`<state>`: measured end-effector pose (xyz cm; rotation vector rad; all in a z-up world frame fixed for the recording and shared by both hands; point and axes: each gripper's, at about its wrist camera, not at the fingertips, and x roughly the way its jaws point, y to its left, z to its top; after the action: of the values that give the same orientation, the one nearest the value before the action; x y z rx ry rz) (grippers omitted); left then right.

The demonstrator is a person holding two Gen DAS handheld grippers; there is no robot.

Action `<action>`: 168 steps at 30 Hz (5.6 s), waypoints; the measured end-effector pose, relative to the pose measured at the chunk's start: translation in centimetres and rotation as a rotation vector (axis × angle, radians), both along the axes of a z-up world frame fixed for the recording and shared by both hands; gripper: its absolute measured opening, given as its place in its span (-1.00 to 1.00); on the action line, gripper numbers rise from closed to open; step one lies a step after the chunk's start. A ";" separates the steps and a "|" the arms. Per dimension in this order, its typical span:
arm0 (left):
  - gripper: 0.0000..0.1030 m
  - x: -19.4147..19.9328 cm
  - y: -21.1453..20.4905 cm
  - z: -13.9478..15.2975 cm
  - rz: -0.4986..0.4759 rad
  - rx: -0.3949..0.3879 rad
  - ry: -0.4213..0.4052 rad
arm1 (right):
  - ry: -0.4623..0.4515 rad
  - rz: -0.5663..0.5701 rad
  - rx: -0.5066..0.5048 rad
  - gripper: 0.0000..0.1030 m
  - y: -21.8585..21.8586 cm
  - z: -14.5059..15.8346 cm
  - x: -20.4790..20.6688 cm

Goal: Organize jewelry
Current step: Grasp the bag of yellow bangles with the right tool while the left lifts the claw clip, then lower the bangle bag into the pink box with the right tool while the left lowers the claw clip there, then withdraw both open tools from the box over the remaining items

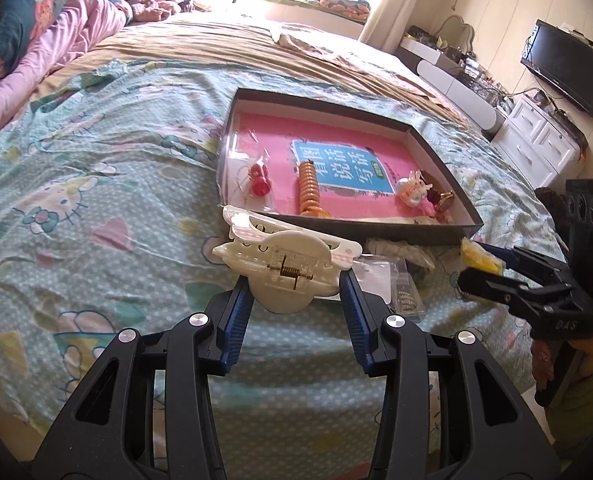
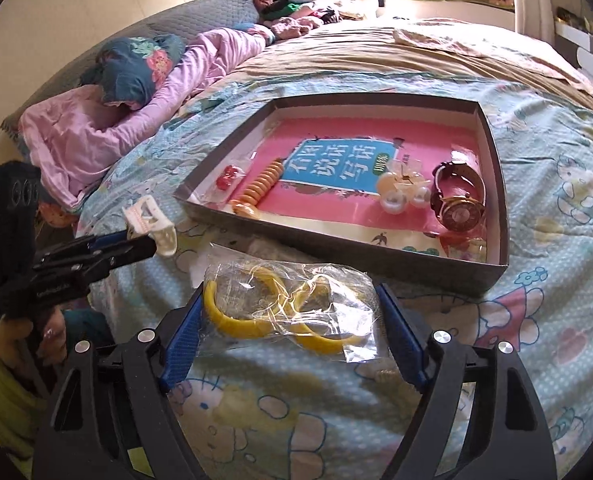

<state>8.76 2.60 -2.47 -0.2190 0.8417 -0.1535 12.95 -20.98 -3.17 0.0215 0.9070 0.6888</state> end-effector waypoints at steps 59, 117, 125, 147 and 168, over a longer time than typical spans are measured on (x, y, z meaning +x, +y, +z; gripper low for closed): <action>-0.32 9.8 -5.4 1.1 -0.113 -0.007 -0.010 | -0.175 -0.275 0.079 0.54 -6.7 4.6 6.5; 0.72 8.9 -4.2 1.0 -0.090 0.000 0.003 | -0.096 -0.259 0.031 0.87 -4.2 2.1 6.7; 0.81 7.9 -4.0 2.4 -0.078 -0.004 -0.026 | -0.137 -0.264 0.045 0.88 -5.0 3.9 5.3; 0.81 4.8 -1.3 6.2 -0.008 -0.027 -0.110 | -0.215 -0.251 0.071 0.89 -5.8 7.5 2.0; 0.81 1.7 -1.3 6.7 -0.002 0.000 -0.127 | -0.245 -0.175 0.023 0.89 -4.6 7.9 -1.5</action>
<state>10.43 1.26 4.23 -0.2060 0.7155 -0.1677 11.42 -25.53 4.71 0.0358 0.6535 0.5259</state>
